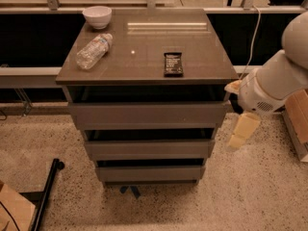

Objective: Open bottom drawer

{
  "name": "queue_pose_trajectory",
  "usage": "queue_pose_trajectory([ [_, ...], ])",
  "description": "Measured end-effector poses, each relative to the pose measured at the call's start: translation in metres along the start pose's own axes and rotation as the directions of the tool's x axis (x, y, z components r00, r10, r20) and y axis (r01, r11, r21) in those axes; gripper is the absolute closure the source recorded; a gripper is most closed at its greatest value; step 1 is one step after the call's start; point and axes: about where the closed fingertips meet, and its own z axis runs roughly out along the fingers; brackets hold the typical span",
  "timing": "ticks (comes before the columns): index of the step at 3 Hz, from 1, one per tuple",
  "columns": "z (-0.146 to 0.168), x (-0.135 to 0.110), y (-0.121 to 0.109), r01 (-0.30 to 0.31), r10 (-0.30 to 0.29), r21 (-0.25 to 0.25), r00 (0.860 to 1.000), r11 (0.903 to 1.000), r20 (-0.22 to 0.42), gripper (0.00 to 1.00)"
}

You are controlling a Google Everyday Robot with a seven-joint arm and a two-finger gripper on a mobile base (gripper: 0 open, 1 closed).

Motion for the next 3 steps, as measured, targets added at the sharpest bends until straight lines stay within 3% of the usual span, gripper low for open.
queue_pose_trajectory([
  [1,0.049,0.005,0.011,-0.034,0.035,-0.065,0.999,0.9973,0.021,0.00],
  [2,0.092,0.014,0.017,-0.060,0.064,-0.090,0.997,0.9941,0.045,0.00],
  [3,0.094,0.014,0.016,-0.061,0.065,-0.087,0.997,0.9943,0.047,0.00],
])
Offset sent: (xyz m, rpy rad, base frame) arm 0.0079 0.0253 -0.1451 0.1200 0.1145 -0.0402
